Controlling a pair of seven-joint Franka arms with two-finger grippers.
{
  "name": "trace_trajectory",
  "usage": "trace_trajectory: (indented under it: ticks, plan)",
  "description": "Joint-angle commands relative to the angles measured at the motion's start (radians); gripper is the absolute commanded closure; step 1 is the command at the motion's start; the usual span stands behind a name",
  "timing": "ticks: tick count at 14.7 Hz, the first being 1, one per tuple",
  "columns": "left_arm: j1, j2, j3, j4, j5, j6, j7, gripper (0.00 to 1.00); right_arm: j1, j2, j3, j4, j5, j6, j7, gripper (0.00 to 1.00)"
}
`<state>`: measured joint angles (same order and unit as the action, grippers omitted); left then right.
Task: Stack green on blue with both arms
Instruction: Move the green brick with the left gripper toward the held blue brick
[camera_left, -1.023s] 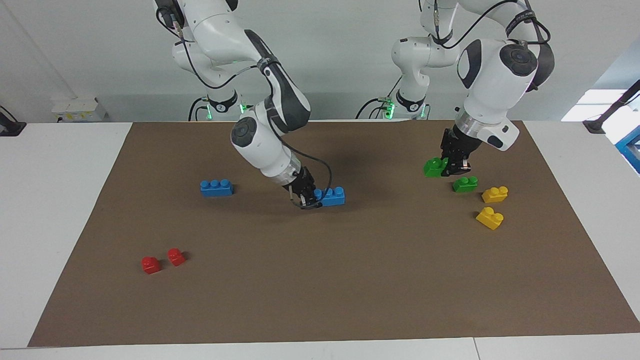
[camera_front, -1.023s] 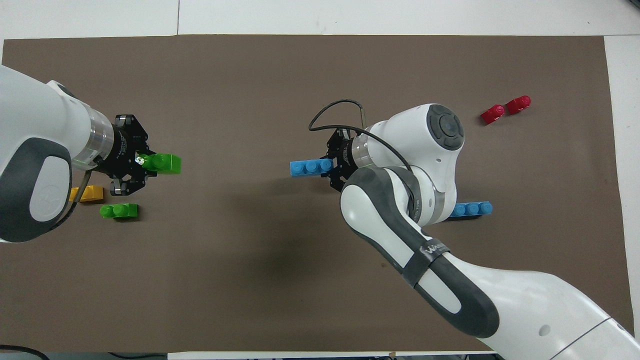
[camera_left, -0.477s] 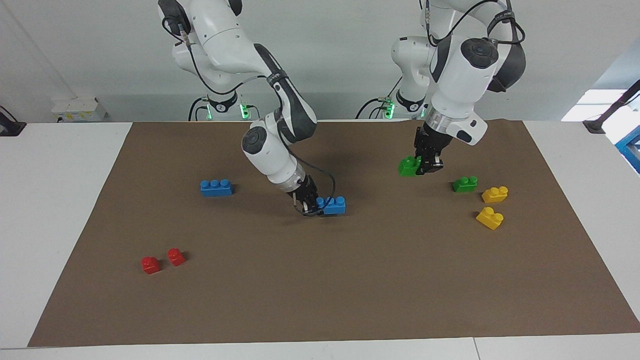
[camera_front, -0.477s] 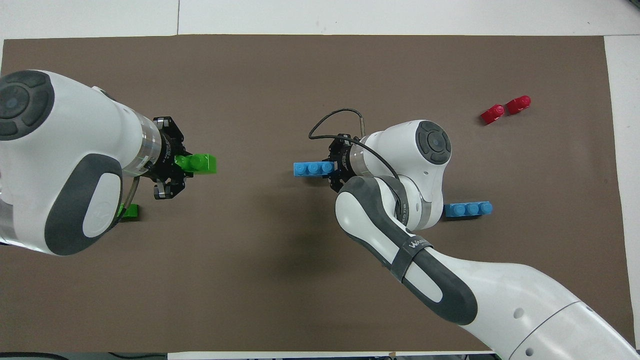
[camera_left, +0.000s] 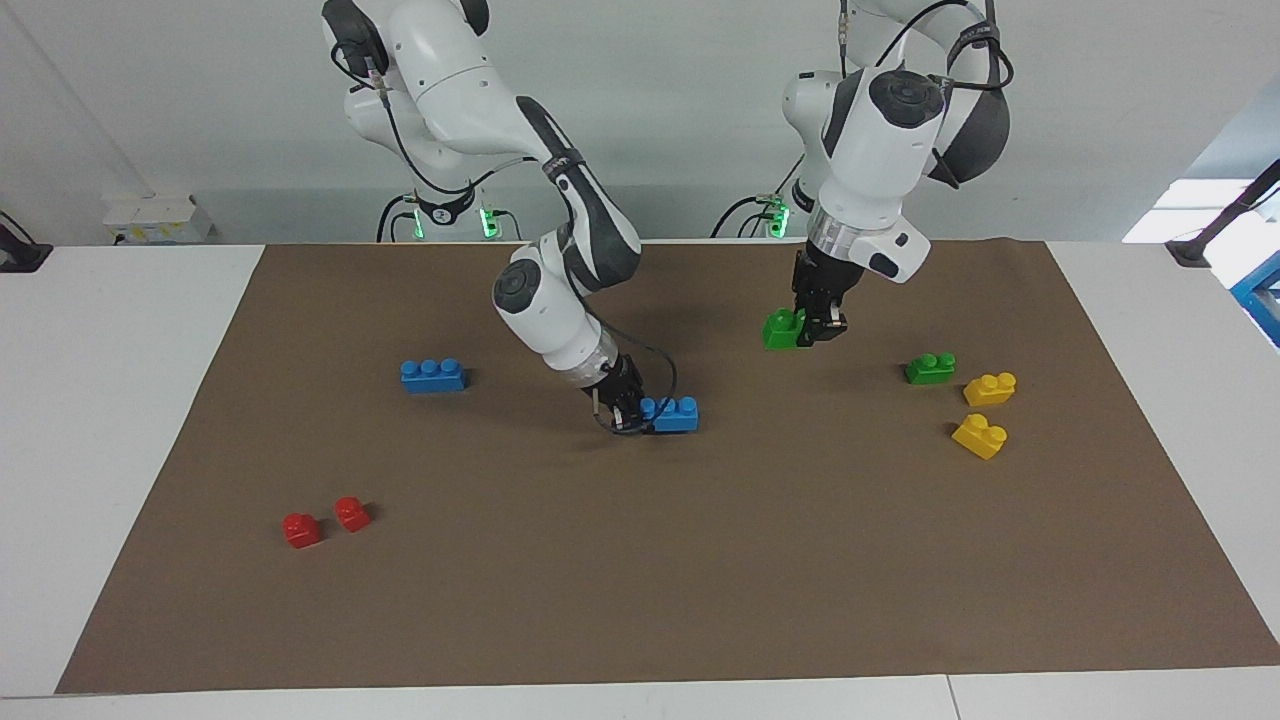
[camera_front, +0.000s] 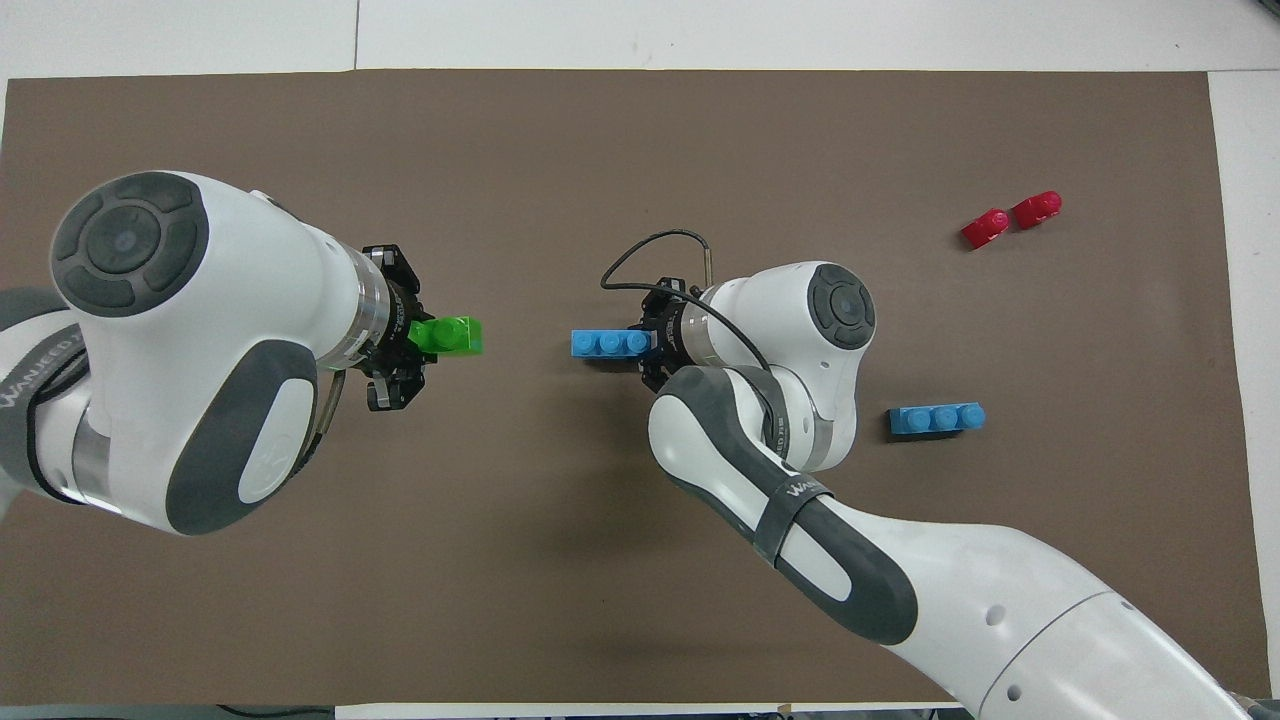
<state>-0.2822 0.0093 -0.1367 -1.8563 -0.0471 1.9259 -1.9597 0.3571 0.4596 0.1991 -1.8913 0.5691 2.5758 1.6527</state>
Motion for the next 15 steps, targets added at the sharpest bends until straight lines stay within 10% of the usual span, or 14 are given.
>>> trace_trajectory:
  ticks: [1,15]
  plan:
    - [-0.020,-0.017,0.012,-0.027,-0.013,0.021,-0.025,1.00,0.000,0.013,0.002,-0.006,0.026,0.033,-0.016,1.00]
    - [-0.094,0.020,0.012,-0.084,-0.005,0.134,-0.094,1.00,-0.001,0.024,0.002,-0.012,0.028,0.047,-0.016,1.00]
